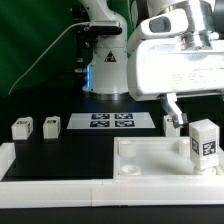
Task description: Assemble one leg
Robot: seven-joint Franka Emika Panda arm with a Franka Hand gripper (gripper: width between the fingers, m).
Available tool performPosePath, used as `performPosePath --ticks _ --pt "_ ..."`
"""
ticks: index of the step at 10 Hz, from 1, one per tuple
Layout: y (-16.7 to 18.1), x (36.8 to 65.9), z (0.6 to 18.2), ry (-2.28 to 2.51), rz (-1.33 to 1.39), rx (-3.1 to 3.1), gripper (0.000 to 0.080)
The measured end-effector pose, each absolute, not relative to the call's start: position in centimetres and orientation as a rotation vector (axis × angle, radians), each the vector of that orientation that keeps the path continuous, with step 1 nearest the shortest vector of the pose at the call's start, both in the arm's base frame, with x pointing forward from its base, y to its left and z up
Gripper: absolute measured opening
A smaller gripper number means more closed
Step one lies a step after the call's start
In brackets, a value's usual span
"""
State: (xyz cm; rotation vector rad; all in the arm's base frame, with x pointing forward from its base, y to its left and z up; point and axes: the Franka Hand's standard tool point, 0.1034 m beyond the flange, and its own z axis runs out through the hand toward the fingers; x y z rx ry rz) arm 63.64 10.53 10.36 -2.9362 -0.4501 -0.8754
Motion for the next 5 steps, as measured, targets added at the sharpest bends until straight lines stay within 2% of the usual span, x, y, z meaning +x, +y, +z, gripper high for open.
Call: performPosePath --ticks 1,3,5 --pt "10.83 63.09 9.75 -0.463 -0.74 -2.962 0.0649" --pt "10.38 63.7 10.39 -0.473 -0.49 -3.003 0.0649" --pt "10.55 62.88 10.49 -0.473 -0.128 -3.02 0.0649"
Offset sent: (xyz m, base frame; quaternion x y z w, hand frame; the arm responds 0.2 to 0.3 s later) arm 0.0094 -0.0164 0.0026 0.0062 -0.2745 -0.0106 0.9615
